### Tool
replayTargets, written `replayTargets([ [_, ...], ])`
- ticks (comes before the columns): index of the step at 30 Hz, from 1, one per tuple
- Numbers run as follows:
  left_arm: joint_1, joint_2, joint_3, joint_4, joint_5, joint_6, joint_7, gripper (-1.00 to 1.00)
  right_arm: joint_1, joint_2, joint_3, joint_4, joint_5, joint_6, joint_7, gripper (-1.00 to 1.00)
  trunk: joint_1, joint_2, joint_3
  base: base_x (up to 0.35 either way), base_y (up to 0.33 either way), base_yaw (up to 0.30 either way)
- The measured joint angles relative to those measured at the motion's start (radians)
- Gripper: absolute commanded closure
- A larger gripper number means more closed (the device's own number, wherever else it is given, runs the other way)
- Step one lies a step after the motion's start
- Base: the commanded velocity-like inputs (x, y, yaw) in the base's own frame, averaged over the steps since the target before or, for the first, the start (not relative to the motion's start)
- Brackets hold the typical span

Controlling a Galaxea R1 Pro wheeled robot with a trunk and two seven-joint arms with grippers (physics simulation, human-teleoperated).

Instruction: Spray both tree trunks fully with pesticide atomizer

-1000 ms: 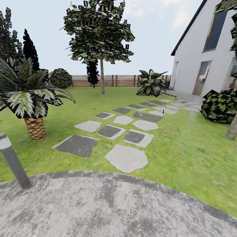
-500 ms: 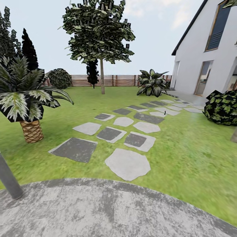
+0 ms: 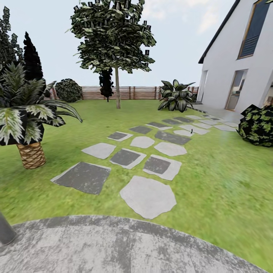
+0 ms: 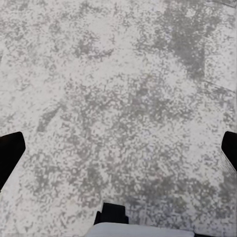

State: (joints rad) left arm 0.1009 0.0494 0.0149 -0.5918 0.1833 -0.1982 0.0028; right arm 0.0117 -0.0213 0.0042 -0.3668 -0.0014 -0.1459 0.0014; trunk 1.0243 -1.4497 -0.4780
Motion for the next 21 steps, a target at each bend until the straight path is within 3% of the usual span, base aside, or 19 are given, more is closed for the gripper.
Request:
replayTargets([
  [21, 0.000, 0.000, 0.000, 0.000, 0.000, 0.000, 0.000, -1.00, 0.000, 0.000, 0.000, 0.000, 0.000, 0.000, 0.000, -1.00, 0.000, 0.000, 0.000, 0.350, 0.000, 0.000],
])
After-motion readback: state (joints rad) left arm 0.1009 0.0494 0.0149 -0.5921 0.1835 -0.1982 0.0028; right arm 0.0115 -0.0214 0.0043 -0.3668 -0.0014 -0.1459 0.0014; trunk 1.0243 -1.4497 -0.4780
